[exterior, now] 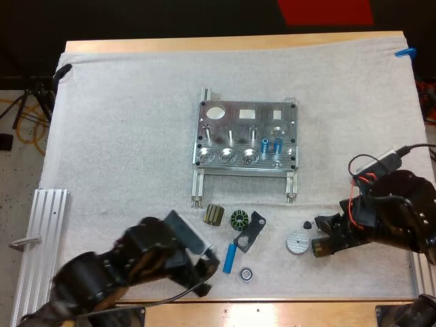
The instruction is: Load cells from left to right
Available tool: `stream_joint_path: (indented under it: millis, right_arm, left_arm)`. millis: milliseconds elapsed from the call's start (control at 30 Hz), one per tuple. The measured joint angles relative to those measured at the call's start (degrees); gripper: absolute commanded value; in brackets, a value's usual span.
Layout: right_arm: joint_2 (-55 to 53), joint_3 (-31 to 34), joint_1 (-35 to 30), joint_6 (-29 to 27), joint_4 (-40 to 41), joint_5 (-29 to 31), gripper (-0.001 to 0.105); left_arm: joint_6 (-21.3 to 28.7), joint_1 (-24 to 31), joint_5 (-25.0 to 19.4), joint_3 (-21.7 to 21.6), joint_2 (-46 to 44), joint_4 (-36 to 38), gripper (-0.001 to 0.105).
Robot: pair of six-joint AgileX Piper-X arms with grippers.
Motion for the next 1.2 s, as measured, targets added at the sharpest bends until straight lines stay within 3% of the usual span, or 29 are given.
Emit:
stream_joint_path:
  millis: [233, 567, 1200]
  right_arm:
    - [-0.03, -0.02, 0.0, 0.0, 0.0, 0.0, 0.056]
    - [-0.03, -0.02, 0.0, 0.0, 0.0, 0.0, 0.056]
    - [-0.03, -0.02, 0.0, 0.0, 0.0, 0.0, 0.056]
  left_arm:
    - [-4.16, -1.56, -2.84, 4.32, 13.48, -6.11, 0.063]
    - [-4.08, -1.56, -1.18, 4.45, 32.59, -12.01, 0.061]
    - [1.09, -1.56, 0.58, 4.23, 42.57, -16.39, 0.06]
